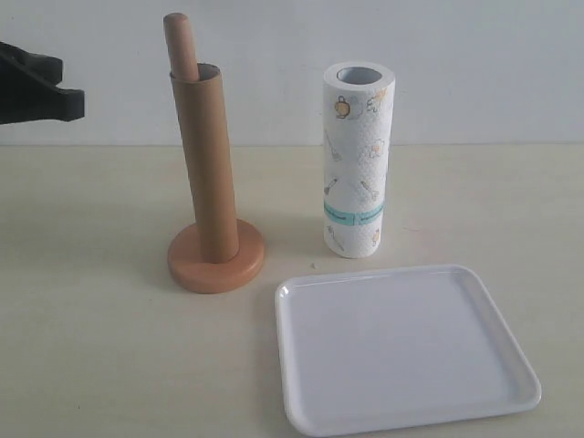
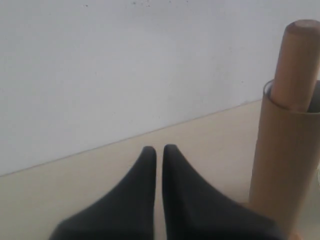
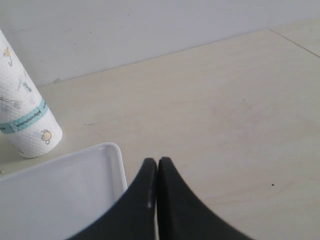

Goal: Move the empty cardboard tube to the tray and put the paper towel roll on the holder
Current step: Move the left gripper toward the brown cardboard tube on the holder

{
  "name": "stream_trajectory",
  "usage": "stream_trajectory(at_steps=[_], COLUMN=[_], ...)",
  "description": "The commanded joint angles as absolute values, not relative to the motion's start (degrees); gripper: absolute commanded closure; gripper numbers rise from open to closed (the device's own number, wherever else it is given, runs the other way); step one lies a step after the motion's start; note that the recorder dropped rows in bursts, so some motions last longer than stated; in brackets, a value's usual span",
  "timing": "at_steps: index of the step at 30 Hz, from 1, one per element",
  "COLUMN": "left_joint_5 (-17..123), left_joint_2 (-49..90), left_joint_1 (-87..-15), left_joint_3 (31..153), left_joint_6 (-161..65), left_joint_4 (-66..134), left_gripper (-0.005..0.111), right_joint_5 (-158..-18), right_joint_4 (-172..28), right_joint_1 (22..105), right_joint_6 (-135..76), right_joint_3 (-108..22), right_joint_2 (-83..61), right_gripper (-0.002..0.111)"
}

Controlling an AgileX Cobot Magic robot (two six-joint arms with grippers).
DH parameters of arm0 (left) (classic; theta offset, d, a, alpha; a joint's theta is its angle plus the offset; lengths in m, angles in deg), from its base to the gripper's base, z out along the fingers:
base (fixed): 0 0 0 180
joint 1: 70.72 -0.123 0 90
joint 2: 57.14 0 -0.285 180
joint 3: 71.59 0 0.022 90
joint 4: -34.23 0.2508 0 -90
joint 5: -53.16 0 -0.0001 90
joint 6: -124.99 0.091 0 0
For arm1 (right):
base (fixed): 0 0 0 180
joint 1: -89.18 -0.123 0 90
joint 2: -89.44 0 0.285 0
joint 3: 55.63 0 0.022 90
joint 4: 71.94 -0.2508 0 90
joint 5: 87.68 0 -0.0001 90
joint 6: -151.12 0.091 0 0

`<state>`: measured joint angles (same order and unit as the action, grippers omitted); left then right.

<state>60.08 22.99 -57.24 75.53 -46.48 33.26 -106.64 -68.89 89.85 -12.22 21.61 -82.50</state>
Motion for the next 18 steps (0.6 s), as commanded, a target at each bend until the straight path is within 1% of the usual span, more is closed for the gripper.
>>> stream_trajectory(at_steps=[1,6,10,14,16,18], left_joint_5=[66.3,76.0,85.9,96.5,99.5,100.2], left_joint_2=[22.5,22.1,21.9,22.0,22.9,23.8], left_joint_1=[-56.7,-56.7,-56.7,-57.1,-58.5,-60.3], left_joint_3=[73.8,69.2,63.6,59.8,59.0,58.4], left_joint_6=[-49.9,-55.5,-62.2,-76.3,-80.9,-80.7], left_joint_4=[33.9,34.2,43.1,56.8,59.2,61.1], left_gripper=[0.103,0.103,0.103,0.103,0.103,0.103], right_joint_5=[-106.2,-106.3,-106.3,-106.3,-106.3,-106.3], right_joint_4=[-68.6,-68.6,-68.6,-68.6,-68.6,-68.6], right_joint_1=[90.2,90.2,90.2,90.2,90.2,90.2], right_joint_6=[-12.3,-12.3,-12.3,-12.3,-12.3,-12.3], right_joint_3=[21.6,21.6,21.6,21.6,21.6,21.6], right_joint_2=[-82.8,-82.8,-82.8,-82.8,-82.8,-82.8], right_gripper=[0.108,0.108,0.108,0.108,0.108,0.108])
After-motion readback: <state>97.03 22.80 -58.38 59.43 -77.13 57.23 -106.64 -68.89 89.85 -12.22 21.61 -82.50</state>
